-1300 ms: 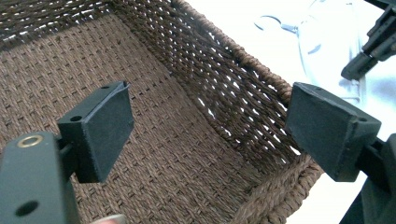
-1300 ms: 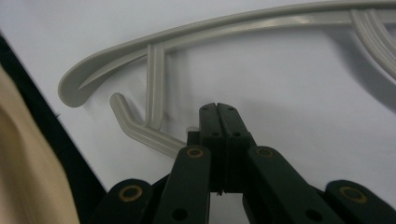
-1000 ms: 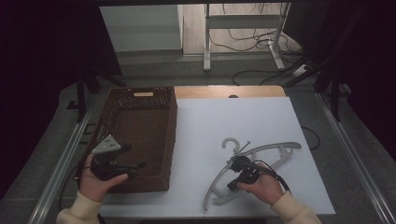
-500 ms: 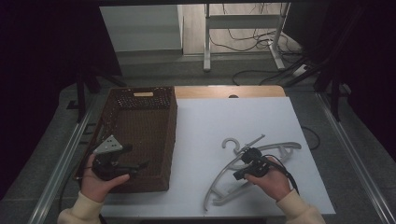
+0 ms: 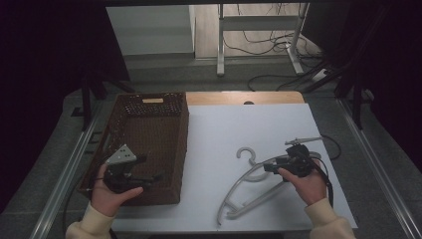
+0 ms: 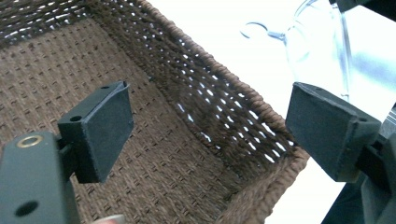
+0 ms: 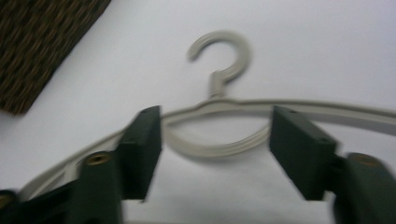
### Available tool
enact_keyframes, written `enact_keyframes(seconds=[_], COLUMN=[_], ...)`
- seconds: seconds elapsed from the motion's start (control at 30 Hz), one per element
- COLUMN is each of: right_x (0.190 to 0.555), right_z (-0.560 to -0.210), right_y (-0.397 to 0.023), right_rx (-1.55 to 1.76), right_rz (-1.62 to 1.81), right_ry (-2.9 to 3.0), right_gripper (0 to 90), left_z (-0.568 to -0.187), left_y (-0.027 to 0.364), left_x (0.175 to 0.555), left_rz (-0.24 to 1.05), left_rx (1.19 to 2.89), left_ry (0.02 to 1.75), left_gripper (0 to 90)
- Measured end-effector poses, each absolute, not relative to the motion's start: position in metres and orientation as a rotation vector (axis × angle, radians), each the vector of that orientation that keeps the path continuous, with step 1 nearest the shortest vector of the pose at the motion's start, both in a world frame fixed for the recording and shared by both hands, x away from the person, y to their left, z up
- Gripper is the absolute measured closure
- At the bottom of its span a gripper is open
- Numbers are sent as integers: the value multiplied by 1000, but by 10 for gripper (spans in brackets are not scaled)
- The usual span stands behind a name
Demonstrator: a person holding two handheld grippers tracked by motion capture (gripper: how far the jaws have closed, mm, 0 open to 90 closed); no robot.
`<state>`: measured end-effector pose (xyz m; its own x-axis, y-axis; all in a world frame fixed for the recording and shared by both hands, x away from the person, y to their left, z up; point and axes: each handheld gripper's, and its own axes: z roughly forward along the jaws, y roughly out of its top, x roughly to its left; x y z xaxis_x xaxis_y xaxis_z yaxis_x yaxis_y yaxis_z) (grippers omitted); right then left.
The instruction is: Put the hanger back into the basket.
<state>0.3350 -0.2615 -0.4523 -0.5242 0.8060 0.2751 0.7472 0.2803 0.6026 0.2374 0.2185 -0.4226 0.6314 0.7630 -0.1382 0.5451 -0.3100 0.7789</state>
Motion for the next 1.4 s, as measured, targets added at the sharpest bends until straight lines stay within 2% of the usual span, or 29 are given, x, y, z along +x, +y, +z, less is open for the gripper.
enact_keyframes(seconds=[0.03, 0.1, 0.13, 0.17, 0.37, 0.57, 0.87, 1.4], right_x=[338, 340, 339, 339, 337, 332, 331, 329], right_z=[-453, -456, -457, -457, -455, -448, -446, -442], right_y=[-269, -275, -275, -275, -274, -275, -280, -287], right_rx=[1532, 1561, 1543, 1555, 1514, 1418, 1376, 1343], right_rz=[1087, 1087, 1076, 1036, 1058, 1125, 1138, 1161], right_ry=[2412, 2399, 2375, 2358, 2348, 2307, 2279, 2222], right_gripper=[237, 183, 110, 90, 75, 100, 115, 136], left_z=[-422, -423, -423, -423, -422, -415, -411, -416], left_y=[217, 216, 215, 215, 210, 195, 154, 96], left_x=[238, 238, 239, 239, 241, 243, 252, 266], left_rz=[322, 321, 319, 319, 320, 297, 217, 150], left_rx=[2003, 2005, 2006, 2007, 2010, 2007, 2065, 2158], left_ry=[1024, 1023, 1024, 1023, 1018, 1005, 943, 881], left_gripper=[152, 152, 152, 152, 153, 166, 193, 204])
